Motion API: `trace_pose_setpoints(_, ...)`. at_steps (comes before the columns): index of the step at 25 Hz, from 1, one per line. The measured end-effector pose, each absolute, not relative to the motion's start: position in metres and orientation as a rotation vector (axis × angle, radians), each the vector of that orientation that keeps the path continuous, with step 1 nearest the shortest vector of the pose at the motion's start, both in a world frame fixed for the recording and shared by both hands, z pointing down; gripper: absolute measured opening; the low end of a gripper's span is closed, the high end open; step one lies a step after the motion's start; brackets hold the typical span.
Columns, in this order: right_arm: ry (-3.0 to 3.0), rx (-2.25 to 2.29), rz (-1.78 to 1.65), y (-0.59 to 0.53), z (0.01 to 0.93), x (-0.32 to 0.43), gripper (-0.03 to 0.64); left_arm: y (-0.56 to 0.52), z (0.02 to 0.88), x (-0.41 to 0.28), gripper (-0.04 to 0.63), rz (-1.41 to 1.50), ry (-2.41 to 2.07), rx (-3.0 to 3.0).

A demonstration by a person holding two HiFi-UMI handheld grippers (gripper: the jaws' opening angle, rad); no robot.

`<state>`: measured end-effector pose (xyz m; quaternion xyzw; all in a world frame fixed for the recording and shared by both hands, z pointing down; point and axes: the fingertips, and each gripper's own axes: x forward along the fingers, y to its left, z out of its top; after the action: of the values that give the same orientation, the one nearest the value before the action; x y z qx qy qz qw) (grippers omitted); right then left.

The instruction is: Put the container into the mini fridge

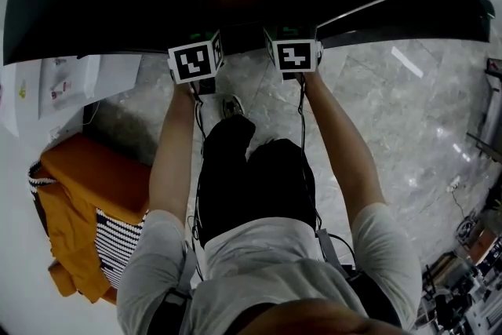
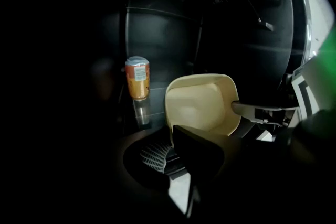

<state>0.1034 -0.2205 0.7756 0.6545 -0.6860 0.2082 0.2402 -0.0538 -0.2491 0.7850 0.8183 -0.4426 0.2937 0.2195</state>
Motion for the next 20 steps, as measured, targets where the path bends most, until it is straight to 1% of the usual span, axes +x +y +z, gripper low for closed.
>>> trace_pose_setpoints(9,-1.849,1.785,0.586,-0.233,0.777,0.105,0.063,-0.263,0.786,-0.047,0.037,0.818,-1.19,2.23)
trace_pose_setpoints(13,-1.857,1.783,0.582,-0.238,0.778,0.103,0.104,-0.267,0.788,-0.046,0.037,0.778,-1.18,2.217)
trace_pose_setpoints(20,-1.84,1.768,0.548,-0.249,0.781,0.1,0.114,-0.28,0.788,-0.044,0.037,0.761,-1.221,2.21)
